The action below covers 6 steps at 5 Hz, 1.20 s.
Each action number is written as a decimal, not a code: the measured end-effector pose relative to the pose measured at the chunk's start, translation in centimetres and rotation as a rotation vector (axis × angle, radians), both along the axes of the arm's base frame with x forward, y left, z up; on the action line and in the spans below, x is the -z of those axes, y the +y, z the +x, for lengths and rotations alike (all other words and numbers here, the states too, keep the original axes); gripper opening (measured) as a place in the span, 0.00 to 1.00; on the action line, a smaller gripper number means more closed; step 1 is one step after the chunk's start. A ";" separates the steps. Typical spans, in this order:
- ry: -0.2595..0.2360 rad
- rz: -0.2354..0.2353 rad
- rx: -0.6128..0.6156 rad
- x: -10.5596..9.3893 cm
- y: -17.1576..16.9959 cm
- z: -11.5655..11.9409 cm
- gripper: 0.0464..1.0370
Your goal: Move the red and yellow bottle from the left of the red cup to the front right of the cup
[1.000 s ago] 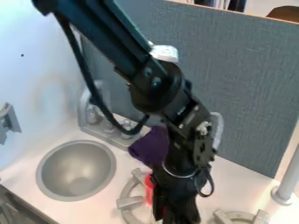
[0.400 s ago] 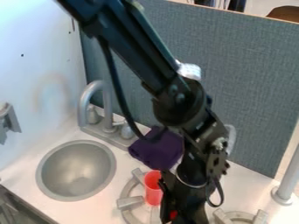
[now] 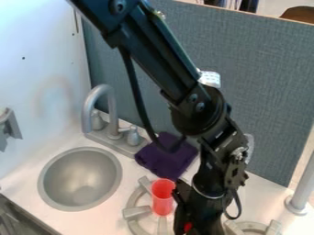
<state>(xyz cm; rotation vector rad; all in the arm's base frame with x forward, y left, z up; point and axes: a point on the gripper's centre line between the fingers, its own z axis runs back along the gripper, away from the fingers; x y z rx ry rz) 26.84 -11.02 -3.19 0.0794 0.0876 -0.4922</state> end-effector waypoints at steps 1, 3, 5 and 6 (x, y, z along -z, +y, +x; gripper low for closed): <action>0.009 0.005 -0.006 0.1 0.1 -0.1 0.68; -0.005 -0.032 -0.008 -3.4 1.0 -0.3 0.97; -0.051 -0.121 -0.195 -10.3 9.0 1.5 0.96; -0.165 -0.113 -0.311 -11.7 12.3 5.6 0.96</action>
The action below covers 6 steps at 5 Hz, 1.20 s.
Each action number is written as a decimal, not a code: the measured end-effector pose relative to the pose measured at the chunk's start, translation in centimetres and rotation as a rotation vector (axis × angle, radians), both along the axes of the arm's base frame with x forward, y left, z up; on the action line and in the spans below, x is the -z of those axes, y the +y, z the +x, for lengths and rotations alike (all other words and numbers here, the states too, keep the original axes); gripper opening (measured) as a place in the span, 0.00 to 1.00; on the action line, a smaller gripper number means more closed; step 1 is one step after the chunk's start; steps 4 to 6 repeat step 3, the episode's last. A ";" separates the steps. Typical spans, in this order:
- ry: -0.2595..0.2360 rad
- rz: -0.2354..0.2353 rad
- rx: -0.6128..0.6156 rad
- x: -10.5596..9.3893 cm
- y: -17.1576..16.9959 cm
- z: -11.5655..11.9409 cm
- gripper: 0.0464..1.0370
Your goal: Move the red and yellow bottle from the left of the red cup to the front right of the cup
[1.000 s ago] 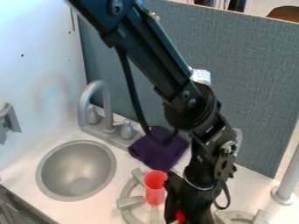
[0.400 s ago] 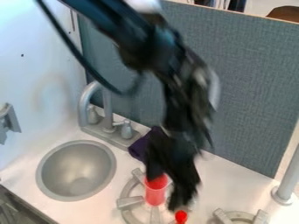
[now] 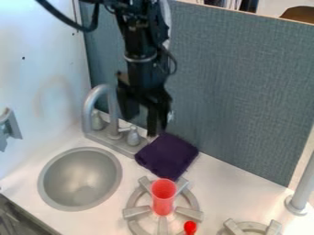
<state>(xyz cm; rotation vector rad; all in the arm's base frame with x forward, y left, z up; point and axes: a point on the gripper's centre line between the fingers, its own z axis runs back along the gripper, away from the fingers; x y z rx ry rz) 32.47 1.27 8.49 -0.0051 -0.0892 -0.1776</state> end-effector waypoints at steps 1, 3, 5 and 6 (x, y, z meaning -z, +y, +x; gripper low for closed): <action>-0.024 0.036 -0.075 2.3 1.8 3.1 0.96; 0.032 0.093 -0.084 9.1 2.2 7.5 0.96; 0.032 0.093 -0.084 9.1 2.2 7.5 0.96; 0.032 0.093 -0.084 9.1 2.2 7.5 0.96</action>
